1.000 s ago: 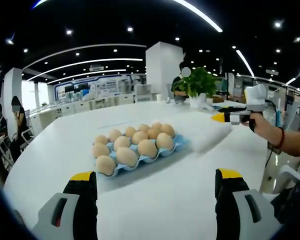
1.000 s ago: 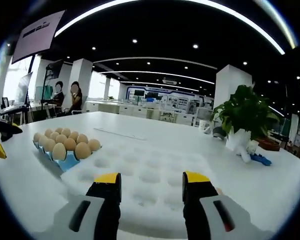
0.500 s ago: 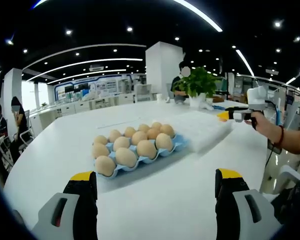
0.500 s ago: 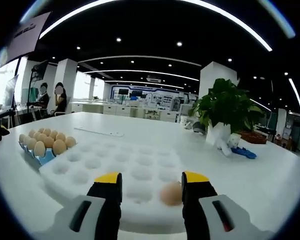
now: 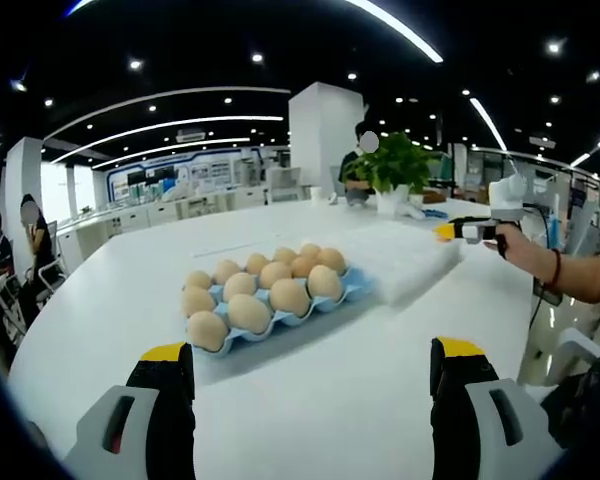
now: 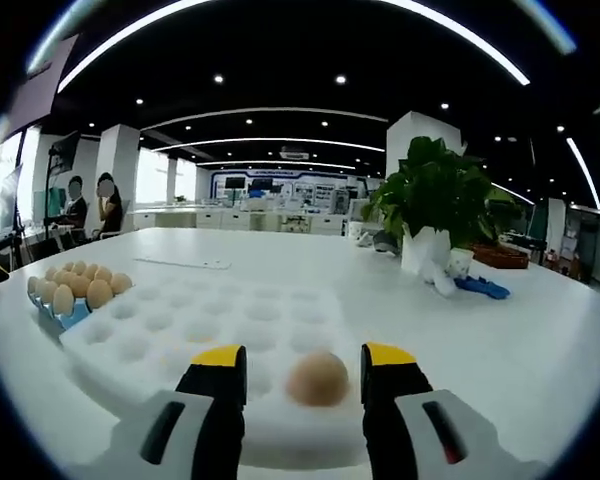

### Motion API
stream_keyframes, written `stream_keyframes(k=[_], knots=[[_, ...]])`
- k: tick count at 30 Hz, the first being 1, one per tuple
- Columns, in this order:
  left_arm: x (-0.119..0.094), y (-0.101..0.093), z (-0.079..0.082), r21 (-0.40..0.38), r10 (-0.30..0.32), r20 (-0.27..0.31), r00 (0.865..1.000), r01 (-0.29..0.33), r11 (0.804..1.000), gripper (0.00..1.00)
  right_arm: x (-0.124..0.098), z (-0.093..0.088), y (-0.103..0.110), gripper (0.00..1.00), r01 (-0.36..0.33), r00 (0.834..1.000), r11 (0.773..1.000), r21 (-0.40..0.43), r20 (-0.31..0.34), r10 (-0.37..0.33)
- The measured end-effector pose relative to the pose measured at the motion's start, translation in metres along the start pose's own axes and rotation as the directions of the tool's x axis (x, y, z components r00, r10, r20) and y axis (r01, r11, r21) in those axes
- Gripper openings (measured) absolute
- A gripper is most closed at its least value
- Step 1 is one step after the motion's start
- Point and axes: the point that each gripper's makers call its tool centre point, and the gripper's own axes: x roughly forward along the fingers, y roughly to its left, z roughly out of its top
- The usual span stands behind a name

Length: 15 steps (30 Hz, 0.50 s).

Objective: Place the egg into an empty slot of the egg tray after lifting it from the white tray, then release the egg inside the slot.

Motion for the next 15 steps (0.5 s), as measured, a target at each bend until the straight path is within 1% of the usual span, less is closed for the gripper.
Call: stream_keyframes(k=[4,6,11,14,15], knots=[[0.0,0.0,0.001,-0.002,-0.002,0.004,1.0,0.002,1.0,1.0,0.002,-0.005,-0.003,0.43,0.008,1.0,1.0,-0.004,-0.005,-0.008],[0.0,0.001,0.002,0.003,-0.001,0.002,1.0,0.001,1.0,1.0,0.003,-0.007,-0.003,0.43,0.004,1.0,1.0,0.001,0.001,-0.004],[0.001,0.0,0.005,0.005,-0.002,0.009,1.0,0.002,1.0,1.0,0.006,-0.011,-0.002,0.39,-0.005,1.0,1.0,-0.018,0.012,0.005],[0.002,-0.001,0.005,0.007,-0.006,0.007,1.0,0.006,1.0,1.0,0.008,-0.012,-0.004,0.37,-0.009,1.0,1.0,-0.007,0.011,0.009],[0.002,-0.001,0.005,0.01,-0.006,0.004,1.0,0.006,1.0,1.0,0.008,-0.011,-0.002,0.36,-0.019,1.0,0.999,0.026,0.023,0.018]])
